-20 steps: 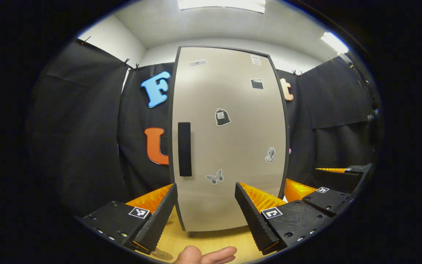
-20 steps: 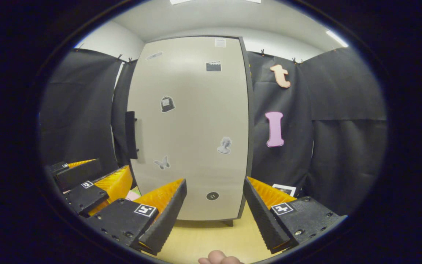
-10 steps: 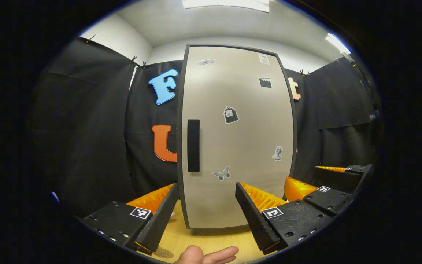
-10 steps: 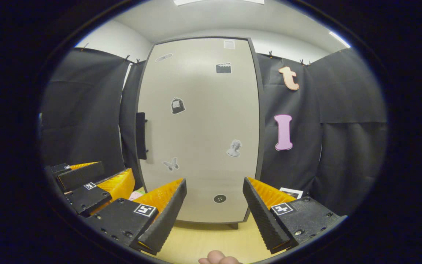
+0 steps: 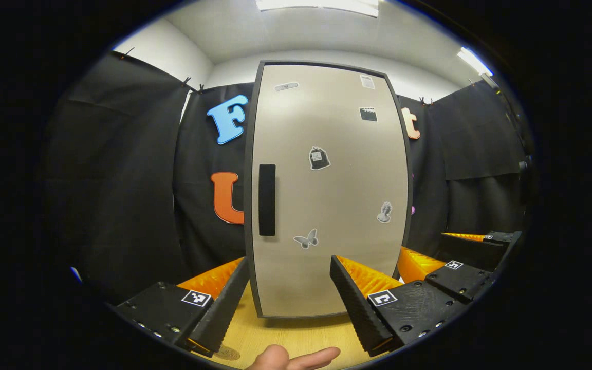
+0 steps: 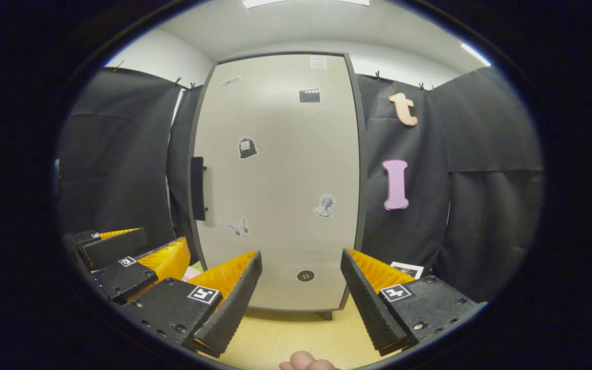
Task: Open the cabinet door with the right hand, grasp the bottle in the cabinet with the left hand and place it on the coaster, then close the cabinet door with the right hand.
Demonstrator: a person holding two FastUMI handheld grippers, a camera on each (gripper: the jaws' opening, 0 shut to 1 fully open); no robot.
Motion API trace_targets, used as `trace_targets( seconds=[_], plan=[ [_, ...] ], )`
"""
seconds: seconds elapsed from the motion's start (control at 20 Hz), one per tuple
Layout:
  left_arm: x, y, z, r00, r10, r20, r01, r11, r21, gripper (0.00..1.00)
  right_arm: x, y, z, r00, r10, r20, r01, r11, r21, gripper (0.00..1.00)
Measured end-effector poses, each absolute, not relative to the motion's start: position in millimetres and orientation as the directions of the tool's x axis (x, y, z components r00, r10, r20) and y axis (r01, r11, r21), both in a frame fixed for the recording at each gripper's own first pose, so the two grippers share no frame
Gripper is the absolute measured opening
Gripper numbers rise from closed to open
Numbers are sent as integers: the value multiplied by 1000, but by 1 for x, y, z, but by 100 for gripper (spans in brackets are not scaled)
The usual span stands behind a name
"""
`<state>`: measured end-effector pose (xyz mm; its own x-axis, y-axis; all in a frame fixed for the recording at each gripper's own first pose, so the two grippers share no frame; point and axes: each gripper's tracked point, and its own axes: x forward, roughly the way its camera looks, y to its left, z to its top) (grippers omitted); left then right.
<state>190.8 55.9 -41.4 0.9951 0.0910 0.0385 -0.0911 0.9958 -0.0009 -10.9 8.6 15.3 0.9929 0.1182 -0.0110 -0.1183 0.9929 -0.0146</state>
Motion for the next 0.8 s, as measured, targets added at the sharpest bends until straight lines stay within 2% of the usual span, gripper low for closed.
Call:
trace_targets(
  seconds=[0.3,0.35,0.45,0.5,0.55,0.8],
  plan=[
    [187,53,-43,996,85,29,-85,996,-2,95,-14,6,13,993,117,-13,-118,993,-16,99],
    [186,53,-42,996,84,31,-84,996,-2,95,-14,7,14,993,119,-8,-119,993,-16,95],
    [185,53,-44,996,84,28,-84,996,-3,94,-15,7,14,993,119,-5,-119,993,-17,99],
    [185,54,-45,996,85,23,-85,996,-3,95,-16,7,13,993,121,-10,-121,993,-17,95],
    [185,54,-46,996,87,21,-87,996,-3,95,-15,8,11,992,123,-13,-123,992,-16,99],
    [182,57,-43,995,91,29,-91,996,-5,95,-17,11,14,992,130,1,-130,991,-14,99]
  ],
)
